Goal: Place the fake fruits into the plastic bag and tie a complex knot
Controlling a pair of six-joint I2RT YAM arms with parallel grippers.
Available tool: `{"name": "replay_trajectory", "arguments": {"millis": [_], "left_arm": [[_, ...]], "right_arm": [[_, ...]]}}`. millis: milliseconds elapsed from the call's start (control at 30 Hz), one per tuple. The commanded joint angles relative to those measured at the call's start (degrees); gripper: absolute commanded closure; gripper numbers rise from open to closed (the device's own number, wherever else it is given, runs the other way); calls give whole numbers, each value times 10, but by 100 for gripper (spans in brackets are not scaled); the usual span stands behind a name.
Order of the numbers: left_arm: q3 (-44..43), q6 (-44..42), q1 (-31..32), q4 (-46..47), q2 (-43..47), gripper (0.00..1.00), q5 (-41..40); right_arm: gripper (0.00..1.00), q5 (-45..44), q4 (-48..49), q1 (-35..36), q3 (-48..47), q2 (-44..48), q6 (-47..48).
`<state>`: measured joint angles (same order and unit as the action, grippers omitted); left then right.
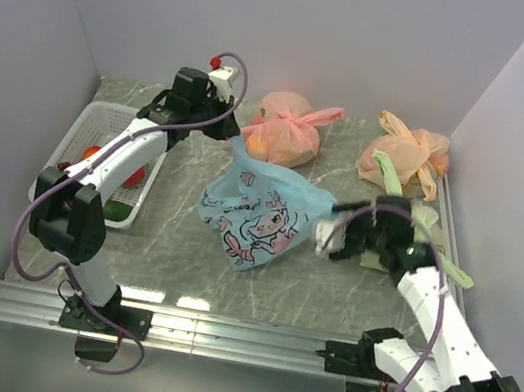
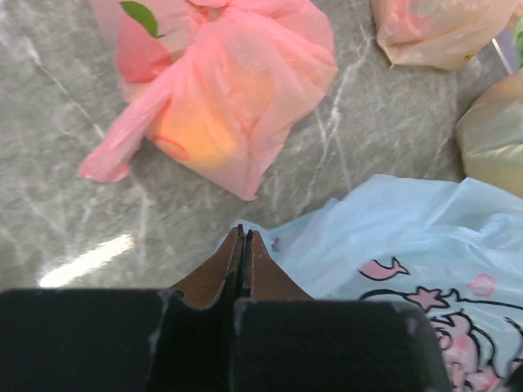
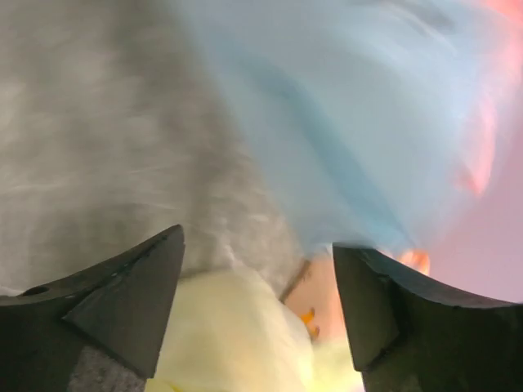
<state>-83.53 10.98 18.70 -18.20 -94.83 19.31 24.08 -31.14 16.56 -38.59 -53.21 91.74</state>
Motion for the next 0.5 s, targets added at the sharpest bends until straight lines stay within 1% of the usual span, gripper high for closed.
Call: {"name": "replay_trajectory", "arguments": {"millis": [0,33,67,100,133,167,200,233,300,333,400,467], "left_arm": [[-34,73,17,14,-7,100,-44],[-34,93,15,12,-11,100,-59],[-33,112,16,11,-13,100,-75],[-34,147,14,4,-16,100,-101],[-32,162,13,4,-18,100,-111],[-27,189,13,4,-17,100,-120],[-23,199,13,3,-15,100,-125],[-23,209,13,-1,-15,100,-129],[-19,236,13,-4,-14,100,-132],[-19,245,13,-12,-13,100,-141],[-16,259,13,-19,-11,100,-152],[-9,280,13,-32,-4,100,-178]], "right_arm": [[18,36,-30,-36,-178,-64,-245],[18,51,-92,-52,-257,-91,-324],[18,61,-127,-59,-292,-146,-361],[16,71,-154,-67,-321,-173,-396],[15,92,-188,-74,-361,-196,-462],[14,104,-199,-89,-375,-237,-497],[14,119,-209,-93,-388,-256,-530],[13,134,-218,-95,-410,-273,-597],[12,142,-211,-95,-424,-313,-667],[11,140,-193,-95,-428,-324,-742],[11,154,-191,-104,-432,-352,-772],[10,142,-121,-119,-403,-357,-838]]}}
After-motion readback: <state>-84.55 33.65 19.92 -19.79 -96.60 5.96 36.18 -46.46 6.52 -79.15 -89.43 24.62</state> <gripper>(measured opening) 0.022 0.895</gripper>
